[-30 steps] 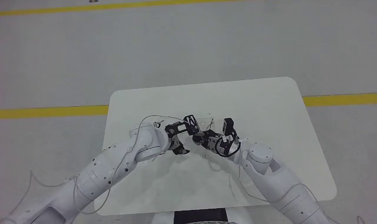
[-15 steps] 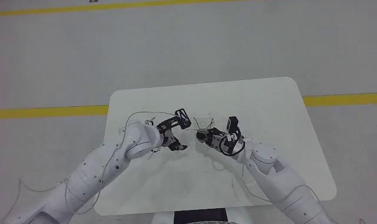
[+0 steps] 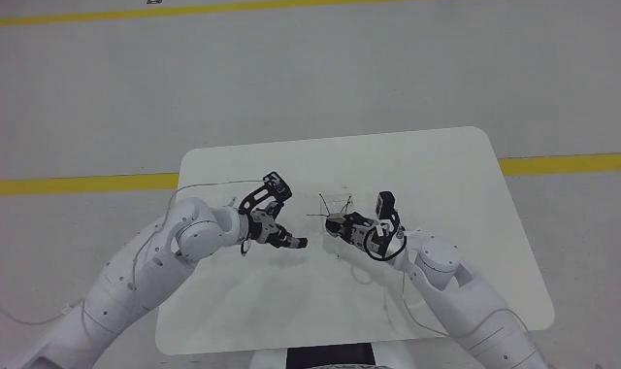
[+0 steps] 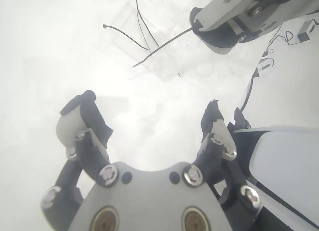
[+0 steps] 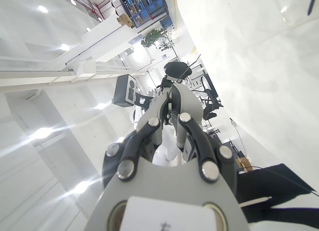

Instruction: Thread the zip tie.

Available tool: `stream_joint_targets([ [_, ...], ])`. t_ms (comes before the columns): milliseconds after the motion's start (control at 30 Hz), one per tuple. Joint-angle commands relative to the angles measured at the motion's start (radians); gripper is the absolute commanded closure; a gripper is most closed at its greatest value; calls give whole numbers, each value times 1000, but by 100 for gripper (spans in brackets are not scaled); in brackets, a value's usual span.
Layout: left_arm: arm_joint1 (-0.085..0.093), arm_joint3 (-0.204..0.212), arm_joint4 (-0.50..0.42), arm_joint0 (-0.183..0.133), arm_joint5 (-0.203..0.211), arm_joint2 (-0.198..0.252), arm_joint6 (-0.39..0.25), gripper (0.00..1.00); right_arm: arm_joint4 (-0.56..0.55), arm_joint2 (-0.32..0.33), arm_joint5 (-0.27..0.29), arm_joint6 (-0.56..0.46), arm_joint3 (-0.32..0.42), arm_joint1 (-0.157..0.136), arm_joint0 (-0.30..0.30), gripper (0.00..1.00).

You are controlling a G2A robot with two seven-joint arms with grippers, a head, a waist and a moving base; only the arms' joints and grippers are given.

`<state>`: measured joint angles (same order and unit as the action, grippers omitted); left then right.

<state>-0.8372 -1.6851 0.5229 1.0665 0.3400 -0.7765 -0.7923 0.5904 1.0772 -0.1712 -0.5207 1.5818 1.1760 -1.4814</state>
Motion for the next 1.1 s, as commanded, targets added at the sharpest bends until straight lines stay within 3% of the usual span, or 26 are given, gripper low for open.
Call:
stream_joint_targets([
  [0,0,0,3,0,0,0,1,0,1,0,0,0,0,0,0,100],
  [133,0,0,3,0,0,0,1,0,-3,0,4,9,1,0,-2,100],
  [200,-1,12,-21,10,-6,-8,41,0,-5,6,12,11,3,-1,-9,100],
  [333,8,52,-131,37,0,-48,112,0,-36,26,37,3,9,-7,-27,100],
  [500,23,41,-300,70,0,-68,154,0,-70,38,88,-62,17,-14,-44,100],
  [633,25,35,-485,71,0,-61,108,0,-99,33,122,-136,14,-18,-46,100],
  [700,21,43,-572,58,0,-56,42,0,-95,34,123,-146,9,-19,-44,100],
  [1067,20,57,-572,68,0,-60,63,0,-63,47,144,-170,-8,-20,-48,100],
])
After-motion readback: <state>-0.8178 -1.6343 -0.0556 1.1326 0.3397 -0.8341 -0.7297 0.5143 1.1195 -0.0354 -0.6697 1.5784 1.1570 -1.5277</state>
